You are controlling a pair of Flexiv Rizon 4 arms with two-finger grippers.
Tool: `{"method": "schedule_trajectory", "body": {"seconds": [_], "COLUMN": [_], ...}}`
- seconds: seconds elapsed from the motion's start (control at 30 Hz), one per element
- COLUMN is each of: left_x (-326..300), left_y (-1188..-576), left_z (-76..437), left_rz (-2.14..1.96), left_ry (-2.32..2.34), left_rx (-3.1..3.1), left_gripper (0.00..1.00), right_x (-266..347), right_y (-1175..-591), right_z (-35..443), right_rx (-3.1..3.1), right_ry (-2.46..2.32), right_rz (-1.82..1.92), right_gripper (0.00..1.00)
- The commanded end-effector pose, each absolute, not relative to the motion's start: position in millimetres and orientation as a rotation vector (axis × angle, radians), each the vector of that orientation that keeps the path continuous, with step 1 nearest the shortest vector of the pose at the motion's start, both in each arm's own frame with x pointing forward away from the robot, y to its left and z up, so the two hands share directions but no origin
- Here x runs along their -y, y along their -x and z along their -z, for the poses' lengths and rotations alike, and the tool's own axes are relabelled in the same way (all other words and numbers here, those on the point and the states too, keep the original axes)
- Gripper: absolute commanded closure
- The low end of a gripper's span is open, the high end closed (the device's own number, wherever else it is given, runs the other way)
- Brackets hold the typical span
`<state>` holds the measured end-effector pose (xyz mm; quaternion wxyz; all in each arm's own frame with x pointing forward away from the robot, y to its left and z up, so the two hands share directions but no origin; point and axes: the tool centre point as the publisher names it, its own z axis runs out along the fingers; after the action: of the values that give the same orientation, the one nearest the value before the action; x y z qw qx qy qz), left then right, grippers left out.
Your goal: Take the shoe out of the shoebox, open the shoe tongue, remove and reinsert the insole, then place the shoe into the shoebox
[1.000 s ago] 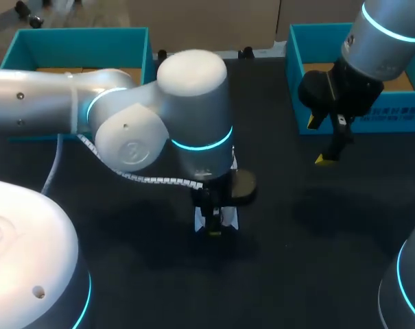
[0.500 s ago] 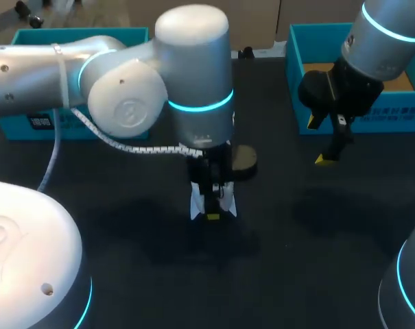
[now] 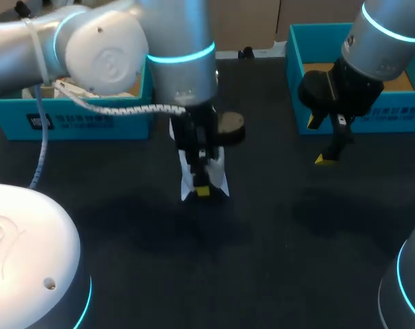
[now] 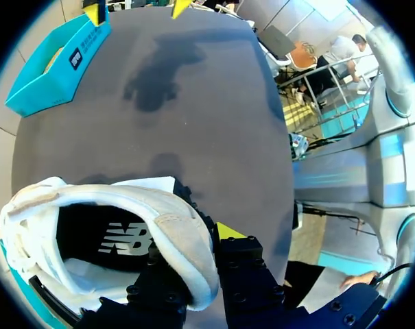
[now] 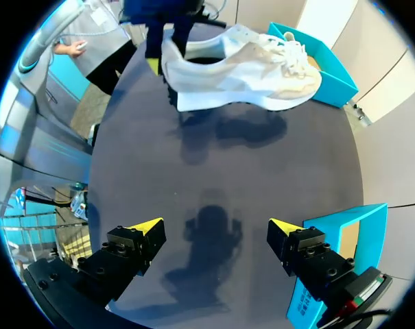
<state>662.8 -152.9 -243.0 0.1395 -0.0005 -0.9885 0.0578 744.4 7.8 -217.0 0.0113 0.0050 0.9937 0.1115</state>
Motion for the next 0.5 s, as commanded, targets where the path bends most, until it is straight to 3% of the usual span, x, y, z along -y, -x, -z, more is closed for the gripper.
{"method": "schedule_trajectory", "body": {"seconds": [0.03, 0.5], "left_x": [143, 137], "left_y": [-667, -674], "left_z": [221, 187], "left_rz": [-0.163, -0.199], "left_ry": [0.009, 0.074], "left_rx": [2.854, 2.868], "left_gripper": [1.00, 1.00], "right_x": [-8, -8], "right_y": [-745, -745], "right_z": [218, 218], "right_rx": [-3.101, -3.101], "right_ry": [-0.016, -0.016], "right_rz": [-0.346, -0.346], "right_gripper": [0.00, 0.00]}}
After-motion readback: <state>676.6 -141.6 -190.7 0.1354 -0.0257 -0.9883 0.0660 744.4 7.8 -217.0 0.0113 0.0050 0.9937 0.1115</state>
